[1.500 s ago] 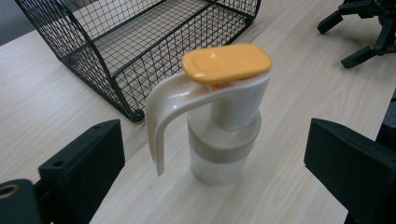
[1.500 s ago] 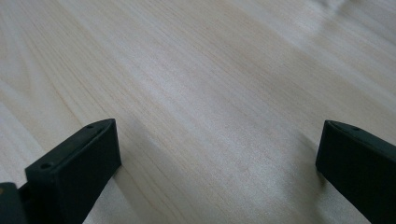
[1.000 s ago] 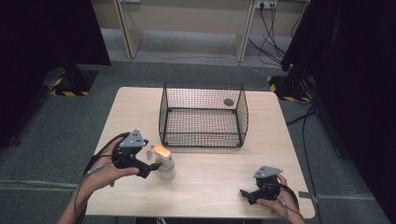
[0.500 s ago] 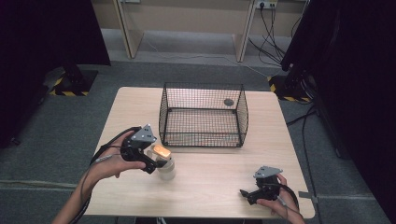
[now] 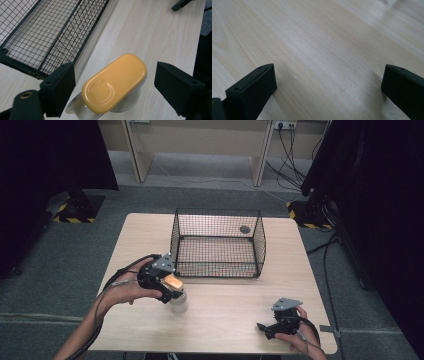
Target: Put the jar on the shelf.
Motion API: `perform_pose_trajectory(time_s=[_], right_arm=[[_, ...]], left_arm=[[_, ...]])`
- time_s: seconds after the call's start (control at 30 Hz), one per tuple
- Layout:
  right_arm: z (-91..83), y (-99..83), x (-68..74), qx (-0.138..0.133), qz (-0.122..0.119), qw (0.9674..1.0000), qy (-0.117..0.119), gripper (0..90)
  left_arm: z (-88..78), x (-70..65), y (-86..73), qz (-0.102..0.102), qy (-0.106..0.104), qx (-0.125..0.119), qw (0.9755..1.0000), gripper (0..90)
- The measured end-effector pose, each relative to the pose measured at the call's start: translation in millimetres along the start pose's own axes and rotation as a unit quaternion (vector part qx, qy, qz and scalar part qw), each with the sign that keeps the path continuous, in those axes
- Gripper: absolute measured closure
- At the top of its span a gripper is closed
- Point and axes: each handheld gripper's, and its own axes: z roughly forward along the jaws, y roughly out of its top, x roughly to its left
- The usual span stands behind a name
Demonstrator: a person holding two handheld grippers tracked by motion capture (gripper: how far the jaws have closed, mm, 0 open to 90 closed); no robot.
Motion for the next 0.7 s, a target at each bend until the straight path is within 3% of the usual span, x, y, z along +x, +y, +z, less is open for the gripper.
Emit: perform_pose_trajectory(time_s=[0.33, 0.57, 0.7], right_arm=[[0.3, 0.1, 0.0, -0.001, 0.001, 1.0000, -0.001, 0.2], [0.4, 0.1, 0.0, -0.001, 0.001, 1.0000, -0.001, 0.2], [0.4, 0.2, 0.0, -0.001, 0.001, 1.0000, 0.000, 0.2]], left_arm=[[4.3, -0.7, 2.3, 0.022, 0.008, 0.019, 0.9995, 32.3], [5.1, -1.7, 2.8, 0.037, 0.007, 0.032, 0.9988, 34.9], [4.3, -1.0, 3.5, 0.036, 0.004, 0.040, 0.9986, 37.8]])
